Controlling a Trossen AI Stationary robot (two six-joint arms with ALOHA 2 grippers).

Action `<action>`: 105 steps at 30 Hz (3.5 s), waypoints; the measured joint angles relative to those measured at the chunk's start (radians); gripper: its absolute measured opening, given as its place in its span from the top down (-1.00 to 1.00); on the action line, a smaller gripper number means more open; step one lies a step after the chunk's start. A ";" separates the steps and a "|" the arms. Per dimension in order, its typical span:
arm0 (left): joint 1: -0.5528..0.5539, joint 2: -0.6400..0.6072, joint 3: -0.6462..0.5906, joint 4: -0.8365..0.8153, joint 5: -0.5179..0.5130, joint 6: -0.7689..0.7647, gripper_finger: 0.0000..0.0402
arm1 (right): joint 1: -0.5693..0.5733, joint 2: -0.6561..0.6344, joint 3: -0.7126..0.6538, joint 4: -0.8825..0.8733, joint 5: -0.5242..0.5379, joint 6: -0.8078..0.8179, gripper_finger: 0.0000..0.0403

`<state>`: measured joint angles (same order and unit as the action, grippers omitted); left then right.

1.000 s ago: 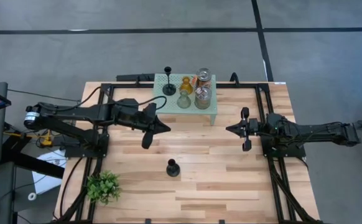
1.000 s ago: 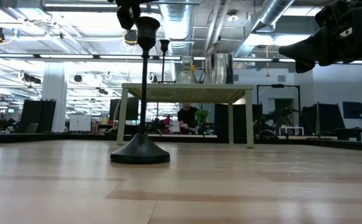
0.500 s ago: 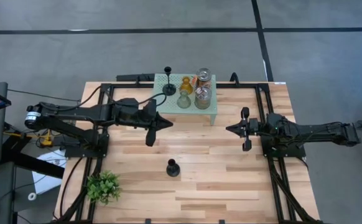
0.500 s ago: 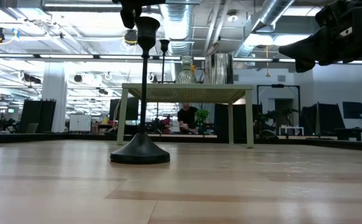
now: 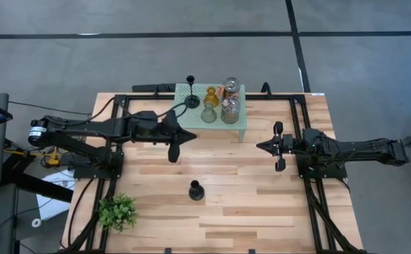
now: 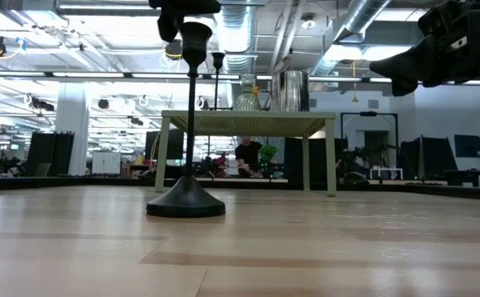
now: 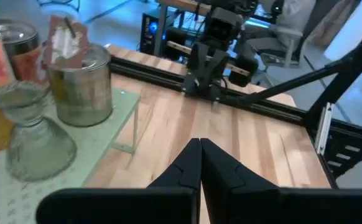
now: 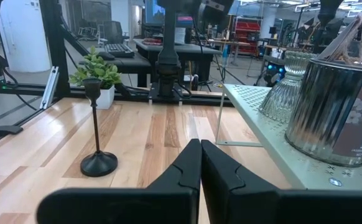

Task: Pick & Place candle stick holders
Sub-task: Put the black holder on the shelf aligned with the other black holder

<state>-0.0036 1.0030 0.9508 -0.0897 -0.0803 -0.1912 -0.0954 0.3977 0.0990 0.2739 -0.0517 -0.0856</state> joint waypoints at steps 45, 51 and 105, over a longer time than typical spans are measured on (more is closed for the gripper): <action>-0.148 0.249 0.344 -0.609 0.191 -0.712 0.99 | 0.000 0.000 0.000 -0.011 0.000 0.006 1.00; -0.149 0.260 0.344 -0.612 0.286 -0.699 0.97 | 0.000 0.001 0.000 -0.011 0.000 0.008 1.00; -0.141 0.433 0.343 -0.636 0.376 -0.651 0.58 | -0.007 0.001 0.000 -0.034 0.000 0.008 1.00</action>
<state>-0.1448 1.4357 1.2942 -0.7255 0.2958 -0.8425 -0.1020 0.3985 0.0990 0.2398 -0.0513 -0.0776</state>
